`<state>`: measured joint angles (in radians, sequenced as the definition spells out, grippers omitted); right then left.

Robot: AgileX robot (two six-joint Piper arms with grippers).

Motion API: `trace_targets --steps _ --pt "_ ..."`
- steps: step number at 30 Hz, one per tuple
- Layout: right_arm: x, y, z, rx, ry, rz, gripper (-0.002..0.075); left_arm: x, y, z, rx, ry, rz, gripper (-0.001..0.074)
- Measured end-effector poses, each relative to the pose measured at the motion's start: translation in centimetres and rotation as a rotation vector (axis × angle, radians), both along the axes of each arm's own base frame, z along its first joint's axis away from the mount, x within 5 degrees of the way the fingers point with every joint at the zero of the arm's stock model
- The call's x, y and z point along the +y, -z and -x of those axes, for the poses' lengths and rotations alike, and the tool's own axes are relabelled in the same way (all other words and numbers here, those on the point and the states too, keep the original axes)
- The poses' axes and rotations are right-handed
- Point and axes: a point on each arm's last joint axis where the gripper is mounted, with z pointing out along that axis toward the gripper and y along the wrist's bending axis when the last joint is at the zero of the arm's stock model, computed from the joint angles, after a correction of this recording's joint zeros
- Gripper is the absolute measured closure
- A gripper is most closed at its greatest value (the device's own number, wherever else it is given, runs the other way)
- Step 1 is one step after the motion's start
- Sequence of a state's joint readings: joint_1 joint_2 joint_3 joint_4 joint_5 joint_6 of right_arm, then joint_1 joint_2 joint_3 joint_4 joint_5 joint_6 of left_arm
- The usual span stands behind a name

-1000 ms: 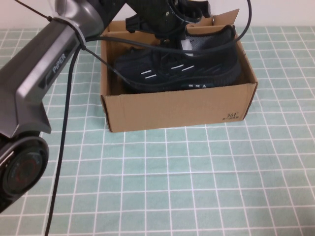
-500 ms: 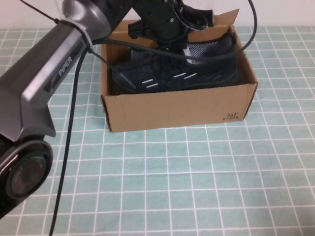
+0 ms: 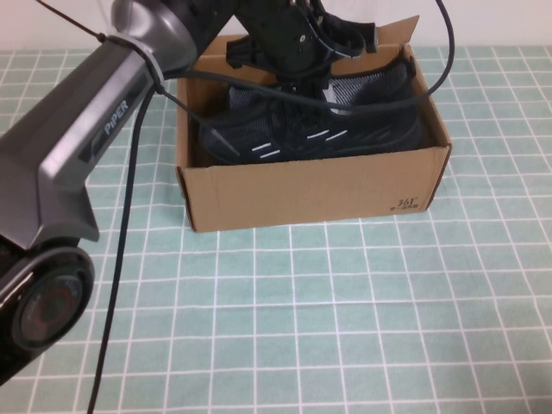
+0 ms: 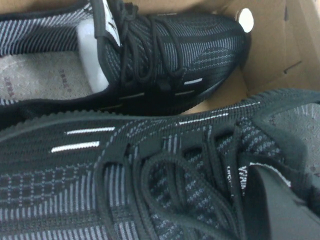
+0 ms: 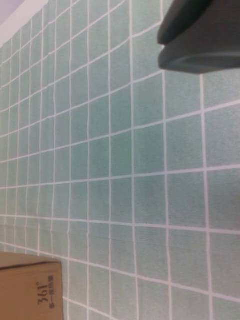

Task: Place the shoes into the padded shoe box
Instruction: Place the shoe in the shoe box

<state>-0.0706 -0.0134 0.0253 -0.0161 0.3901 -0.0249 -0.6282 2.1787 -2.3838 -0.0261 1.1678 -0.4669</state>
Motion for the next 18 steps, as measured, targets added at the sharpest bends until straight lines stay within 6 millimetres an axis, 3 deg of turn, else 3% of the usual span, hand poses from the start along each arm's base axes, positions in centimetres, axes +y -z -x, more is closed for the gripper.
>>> trace_targets --steps 12,18 --pt "0.0 0.0 0.0 0.000 0.000 0.000 0.0734 -0.5 3.9 -1.9 0.047 -0.011 -0.044 0.0734" --pt "0.0 0.0 0.0 0.000 0.000 0.000 0.0734 -0.7 5.0 -2.6 0.018 0.037 -0.077 0.0734"
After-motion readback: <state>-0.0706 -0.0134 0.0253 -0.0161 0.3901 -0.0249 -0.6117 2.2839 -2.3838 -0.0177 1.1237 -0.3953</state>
